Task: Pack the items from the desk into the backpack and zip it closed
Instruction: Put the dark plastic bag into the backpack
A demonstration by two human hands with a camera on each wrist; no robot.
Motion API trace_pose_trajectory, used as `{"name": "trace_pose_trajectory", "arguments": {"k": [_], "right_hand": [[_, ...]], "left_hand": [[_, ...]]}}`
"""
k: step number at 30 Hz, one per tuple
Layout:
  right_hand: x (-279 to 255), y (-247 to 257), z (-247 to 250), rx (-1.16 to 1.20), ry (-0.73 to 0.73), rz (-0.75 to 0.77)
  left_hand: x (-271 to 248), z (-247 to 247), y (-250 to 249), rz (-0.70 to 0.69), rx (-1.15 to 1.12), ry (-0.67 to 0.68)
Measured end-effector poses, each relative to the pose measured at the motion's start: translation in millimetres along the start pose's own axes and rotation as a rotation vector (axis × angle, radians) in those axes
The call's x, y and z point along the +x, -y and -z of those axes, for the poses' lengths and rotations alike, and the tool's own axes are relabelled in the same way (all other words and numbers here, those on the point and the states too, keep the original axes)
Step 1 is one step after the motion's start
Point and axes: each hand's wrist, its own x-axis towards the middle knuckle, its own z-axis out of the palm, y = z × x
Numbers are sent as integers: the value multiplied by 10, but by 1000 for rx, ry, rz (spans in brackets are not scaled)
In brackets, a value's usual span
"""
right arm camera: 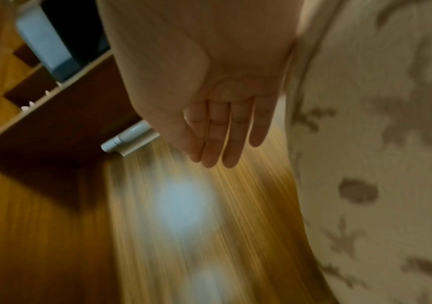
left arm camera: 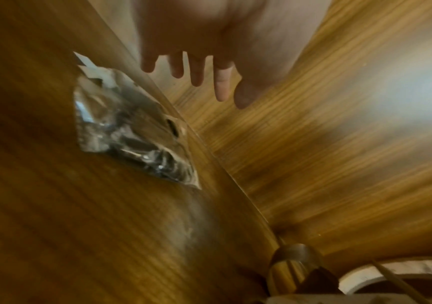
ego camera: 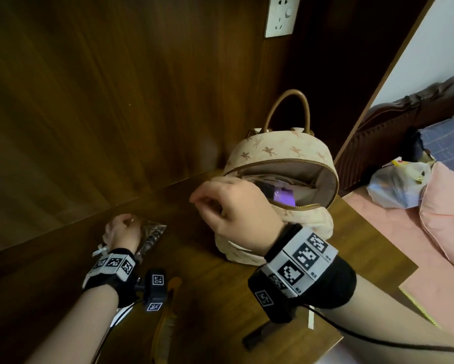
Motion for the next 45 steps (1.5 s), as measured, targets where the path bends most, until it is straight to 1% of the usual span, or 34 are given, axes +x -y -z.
{"name": "trace_pose_trajectory", "arguments": {"k": [4, 11, 13, 16, 20, 25, 28, 30, 33, 36, 40, 43, 45], "right_hand": [[48, -18, -343, 53, 73, -27], [9, -39, -857, 36, 126, -100], [10, -72, -963, 54, 146, -141], [23, -149, -1097, 65, 198, -198], [34, -207, -1231, 66, 274, -268], [28, -195, -1321, 107, 353, -314], [14, -155, -1352, 99, 351, -296], [13, -127, -1340, 95, 339, -277], [46, -87, -1272, 108, 308, -256], [118, -32, -1173, 122, 243, -218], [237, 46, -1019, 192, 115, -178], [310, 101, -863, 283, -7, -137], [353, 124, -726, 331, -61, -129]], "left_hand": [[120, 10, 254, 59, 50, 40], [253, 46, 584, 86, 239, 137], [280, 69, 614, 73, 309, 164], [300, 105, 620, 11, 393, 176], [332, 141, 636, -38, 406, 174], [282, 127, 614, -63, 212, 187], [183, 147, 538, -84, 171, 215], [152, 178, 508, -154, 153, 204], [138, 293, 445, -203, 0, 189], [128, 468, 305, -228, -200, 228], [-32, 776, -17, -365, -440, 262], [-256, 973, -325, -505, -535, 288], [-409, 1062, -525, -569, -568, 292]]}}
